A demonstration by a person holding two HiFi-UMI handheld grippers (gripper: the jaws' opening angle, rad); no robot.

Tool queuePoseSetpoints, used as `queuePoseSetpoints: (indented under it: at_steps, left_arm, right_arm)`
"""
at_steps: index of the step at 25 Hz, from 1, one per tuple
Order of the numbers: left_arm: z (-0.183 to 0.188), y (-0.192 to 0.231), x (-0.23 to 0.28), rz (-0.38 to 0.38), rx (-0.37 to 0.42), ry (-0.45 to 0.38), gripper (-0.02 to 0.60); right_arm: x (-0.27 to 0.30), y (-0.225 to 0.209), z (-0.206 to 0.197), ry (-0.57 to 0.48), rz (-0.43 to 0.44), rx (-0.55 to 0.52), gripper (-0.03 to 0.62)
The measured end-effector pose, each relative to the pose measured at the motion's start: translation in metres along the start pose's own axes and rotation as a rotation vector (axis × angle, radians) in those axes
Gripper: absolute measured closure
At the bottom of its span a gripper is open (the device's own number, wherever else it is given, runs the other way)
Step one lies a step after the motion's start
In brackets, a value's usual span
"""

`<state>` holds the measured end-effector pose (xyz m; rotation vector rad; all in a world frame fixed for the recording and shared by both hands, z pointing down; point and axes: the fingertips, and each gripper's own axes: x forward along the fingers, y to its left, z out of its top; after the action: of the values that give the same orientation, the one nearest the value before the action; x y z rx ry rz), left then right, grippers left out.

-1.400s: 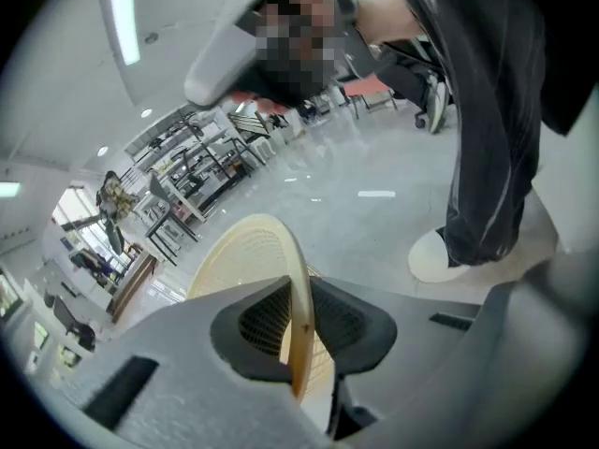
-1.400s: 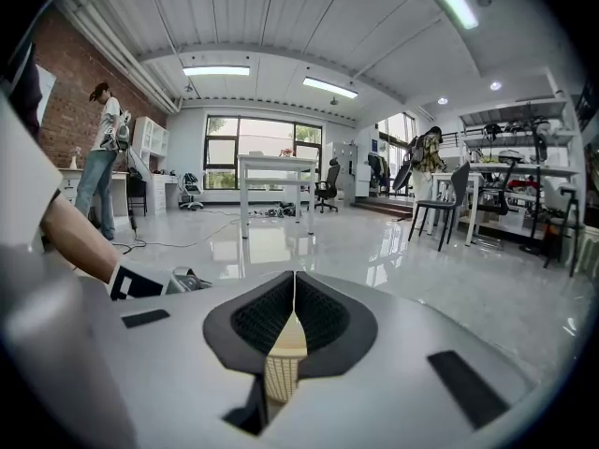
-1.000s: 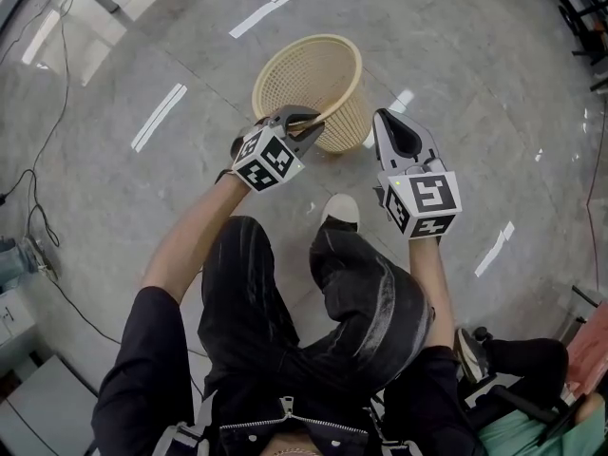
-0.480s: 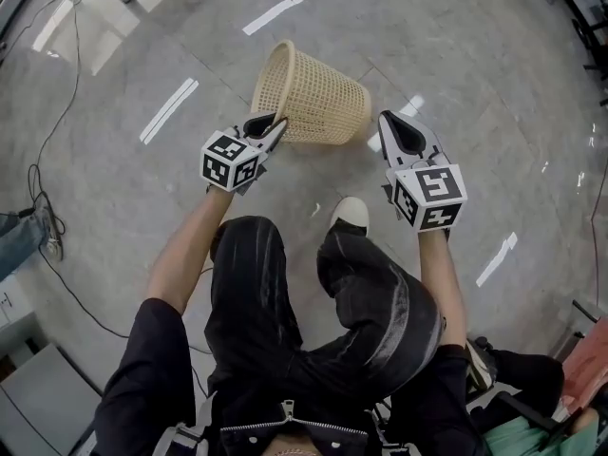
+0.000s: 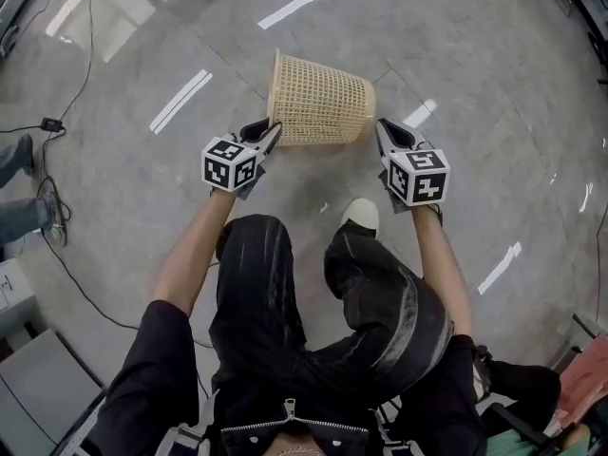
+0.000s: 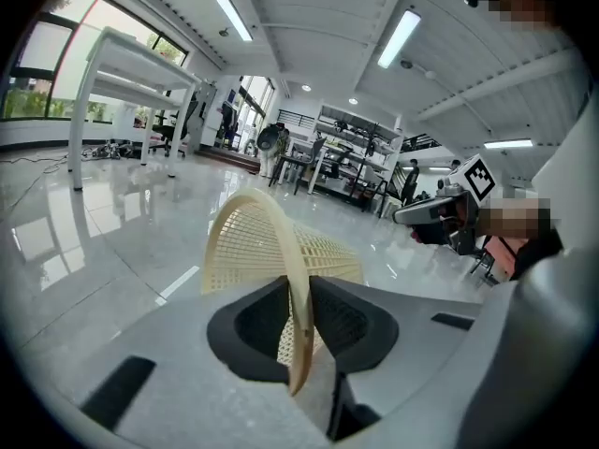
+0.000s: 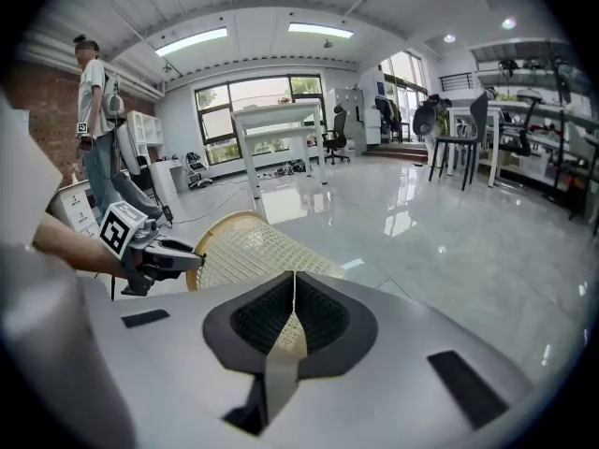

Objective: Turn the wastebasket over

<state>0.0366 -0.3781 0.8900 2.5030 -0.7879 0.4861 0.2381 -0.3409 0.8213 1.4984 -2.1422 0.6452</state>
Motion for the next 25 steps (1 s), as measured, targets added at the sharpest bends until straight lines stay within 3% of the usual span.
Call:
queuePoseSetpoints:
  at_steps: [5,8,10,12,16,25]
  left_arm:
    - [-0.007,0.002,-0.003,0.001,0.01,0.016,0.517]
    - [-0.007,0.001,-0.007,0.016,0.062,0.041,0.509]
    - [-0.004,0.001,-0.01,0.018,0.078,0.046,0.503]
    - [0.002,0.003,-0.013,0.016,0.072,0.031,0.499]
    - [0.005,0.009,-0.019,0.013,0.076,0.038,0.495]
    - [0.005,0.01,-0.017,0.002,0.037,0.024,0.497]
  right_arm:
    - [0.014,-0.004,-0.011,0.023,0.014,0.019,0.58]
    - [0.023,-0.005,-0.015,0.037,0.012,0.025,0.575]
    - [0.03,-0.008,-0.021,0.061,-0.002,0.028,0.498]
    - [0.035,-0.01,-0.026,0.08,-0.015,0.027,0.464]
    - [0.051,-0.003,-0.033,0.092,0.031,0.072,0.35]
    - [0.081,-0.011,-0.065,0.128,0.089,0.174,0.316]
